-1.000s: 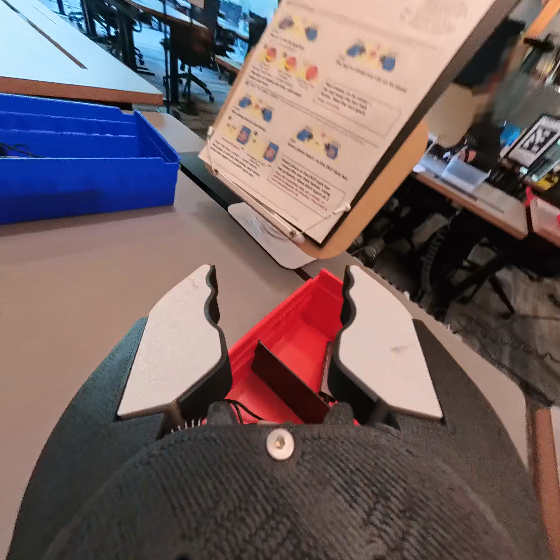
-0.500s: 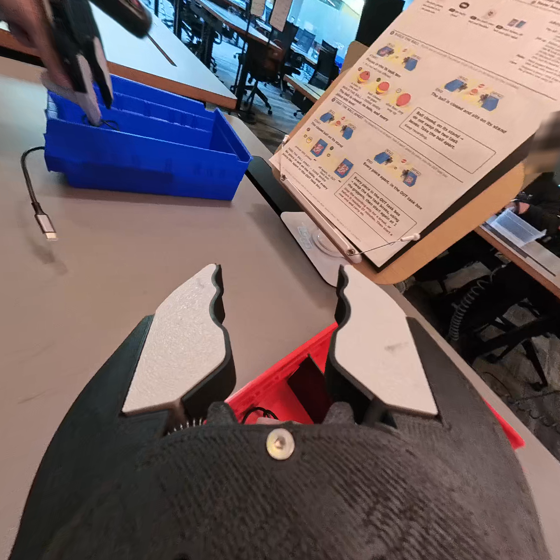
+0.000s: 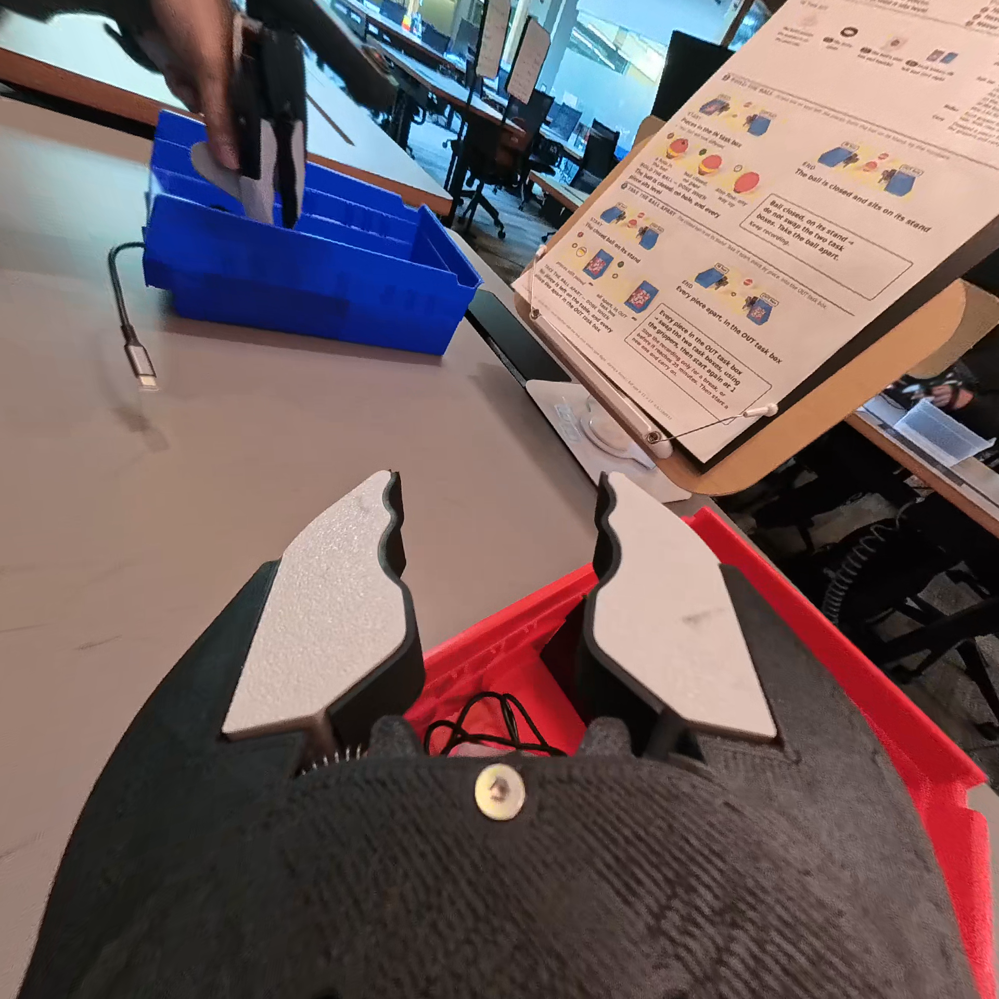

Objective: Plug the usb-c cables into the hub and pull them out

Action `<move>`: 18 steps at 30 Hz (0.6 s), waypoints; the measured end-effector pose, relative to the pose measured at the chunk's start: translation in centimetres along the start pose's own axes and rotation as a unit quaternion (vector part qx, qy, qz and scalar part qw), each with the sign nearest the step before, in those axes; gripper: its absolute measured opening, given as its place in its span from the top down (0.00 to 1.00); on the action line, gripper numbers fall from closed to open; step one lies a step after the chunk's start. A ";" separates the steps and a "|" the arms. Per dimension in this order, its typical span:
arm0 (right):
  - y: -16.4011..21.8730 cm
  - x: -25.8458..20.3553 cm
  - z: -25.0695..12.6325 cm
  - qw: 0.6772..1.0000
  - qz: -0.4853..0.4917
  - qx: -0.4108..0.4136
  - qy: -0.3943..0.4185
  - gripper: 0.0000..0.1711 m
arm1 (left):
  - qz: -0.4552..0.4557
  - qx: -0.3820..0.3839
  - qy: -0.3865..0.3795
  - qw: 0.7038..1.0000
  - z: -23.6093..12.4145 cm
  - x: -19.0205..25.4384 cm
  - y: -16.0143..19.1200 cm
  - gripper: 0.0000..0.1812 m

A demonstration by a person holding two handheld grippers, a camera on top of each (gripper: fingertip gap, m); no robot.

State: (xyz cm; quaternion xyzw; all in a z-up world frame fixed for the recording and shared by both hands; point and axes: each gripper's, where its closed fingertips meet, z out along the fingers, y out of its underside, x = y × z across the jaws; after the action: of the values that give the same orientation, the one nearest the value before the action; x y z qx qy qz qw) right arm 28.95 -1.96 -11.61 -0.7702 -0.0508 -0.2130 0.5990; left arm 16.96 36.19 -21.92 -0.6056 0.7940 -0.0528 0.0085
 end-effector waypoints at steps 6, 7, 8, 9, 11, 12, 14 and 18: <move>1.5 0.3 -0.8 1.000 0.001 -0.027 0.014 0.61 | -0.029 0.020 0.068 0.997 1.3 1.5 -2.8 0.70; 1.5 0.3 -0.9 0.999 -0.003 -0.029 0.015 0.61 | -0.034 0.014 0.074 0.997 1.7 1.5 -2.9 0.70; 1.5 0.3 -1.0 0.999 -0.006 -0.032 0.015 0.61 | -0.037 0.006 0.080 0.996 2.1 1.5 -2.9 0.72; 1.5 0.3 -1.1 0.999 -0.009 -0.034 0.014 0.61 | -0.036 -0.001 0.086 0.996 2.5 1.6 -2.8 0.73; 1.4 0.4 -1.3 0.999 -0.017 -0.036 0.014 0.61 | -0.035 -0.003 0.104 0.994 3.1 2.0 -2.7 0.76; 1.3 0.5 -1.3 0.999 -0.019 -0.037 0.015 0.60 | -0.039 -0.002 0.116 0.993 3.2 2.2 -2.7 0.79; 1.0 0.7 -1.4 0.999 -0.022 -0.033 0.018 0.60 | -0.042 -0.001 0.134 0.990 3.1 2.5 -2.4 0.79; 0.7 1.0 -1.3 0.999 -0.014 -0.025 0.021 0.60 | -0.023 0.008 0.173 0.985 1.9 3.6 -0.7 0.75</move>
State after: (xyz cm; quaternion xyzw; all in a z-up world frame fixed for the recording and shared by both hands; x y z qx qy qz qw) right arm 29.76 -3.59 -11.62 -0.7797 -0.0432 -0.2389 0.5772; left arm 16.82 32.37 -23.57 -0.6055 0.7687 -0.1632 -0.1257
